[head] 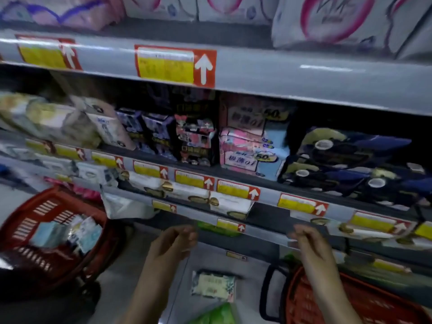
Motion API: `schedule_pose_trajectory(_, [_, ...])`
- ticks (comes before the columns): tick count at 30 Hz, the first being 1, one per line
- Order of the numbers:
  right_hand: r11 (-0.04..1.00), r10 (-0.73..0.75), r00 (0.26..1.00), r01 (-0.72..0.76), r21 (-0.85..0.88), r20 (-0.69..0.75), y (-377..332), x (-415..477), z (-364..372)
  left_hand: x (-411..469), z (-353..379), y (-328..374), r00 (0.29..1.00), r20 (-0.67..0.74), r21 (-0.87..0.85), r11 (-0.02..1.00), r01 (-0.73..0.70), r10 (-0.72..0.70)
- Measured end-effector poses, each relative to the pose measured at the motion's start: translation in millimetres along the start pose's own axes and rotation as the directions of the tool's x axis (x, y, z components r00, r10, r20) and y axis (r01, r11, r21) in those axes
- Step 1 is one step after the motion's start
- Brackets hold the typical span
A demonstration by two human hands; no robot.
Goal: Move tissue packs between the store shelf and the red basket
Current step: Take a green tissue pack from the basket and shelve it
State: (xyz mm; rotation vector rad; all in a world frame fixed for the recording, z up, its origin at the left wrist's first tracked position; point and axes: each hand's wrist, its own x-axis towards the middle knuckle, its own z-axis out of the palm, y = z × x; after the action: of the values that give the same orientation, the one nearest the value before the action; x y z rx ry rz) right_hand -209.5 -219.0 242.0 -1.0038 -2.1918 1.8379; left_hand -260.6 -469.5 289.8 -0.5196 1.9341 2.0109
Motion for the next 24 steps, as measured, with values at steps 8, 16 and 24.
schedule_pose_trajectory(8, [0.999,-0.025,1.000,0.024,0.037,0.018,109.8,17.7,62.2,39.8,-31.1,-99.4,1.000,-0.019,0.055,0.998,-0.021,0.022])
schedule_pose_trajectory(16, [0.997,-0.066,0.997,0.064,0.045,0.044,245.8,17.0,123.5,63.6,-66.0,-238.8,0.998,-0.056,0.086,0.996,0.028,-0.023])
schedule_pose_trajectory(24, [0.996,-0.089,0.988,0.087,0.021,0.127,387.8,32.6,182.2,105.5,-88.0,-390.3,0.993,-0.100,0.143,0.987,0.070,-0.056])
